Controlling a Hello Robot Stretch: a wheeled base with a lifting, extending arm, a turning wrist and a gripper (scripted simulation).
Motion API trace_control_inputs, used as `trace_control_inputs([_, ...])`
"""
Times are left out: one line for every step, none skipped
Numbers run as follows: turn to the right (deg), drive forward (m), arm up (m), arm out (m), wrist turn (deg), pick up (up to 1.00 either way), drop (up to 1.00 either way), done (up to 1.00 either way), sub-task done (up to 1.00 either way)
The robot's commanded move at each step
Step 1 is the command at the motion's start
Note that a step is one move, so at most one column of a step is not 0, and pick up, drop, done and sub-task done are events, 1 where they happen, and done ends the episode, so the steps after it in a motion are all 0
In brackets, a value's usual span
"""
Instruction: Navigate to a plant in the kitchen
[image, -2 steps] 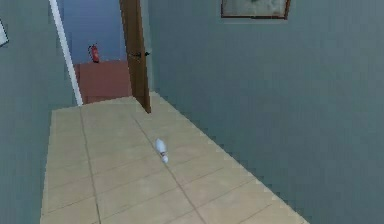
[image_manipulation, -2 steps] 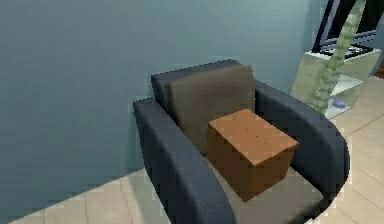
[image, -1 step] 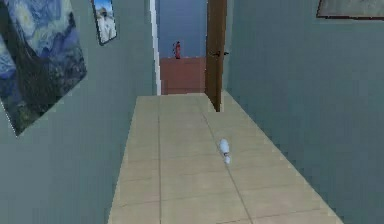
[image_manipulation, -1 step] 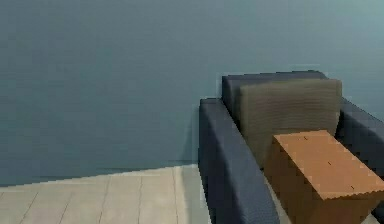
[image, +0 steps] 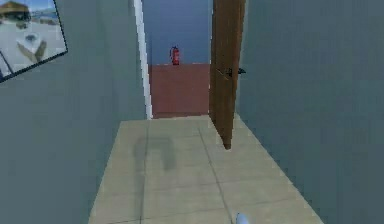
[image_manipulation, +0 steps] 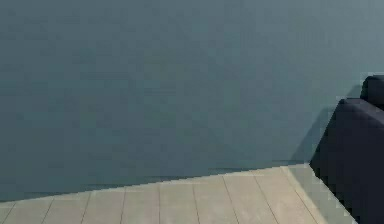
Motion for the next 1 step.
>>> trace_control_inputs([0.0, 1.0, 0.0, 0.0, 0.0, 0.0, 0.0, 0.0, 0.0])
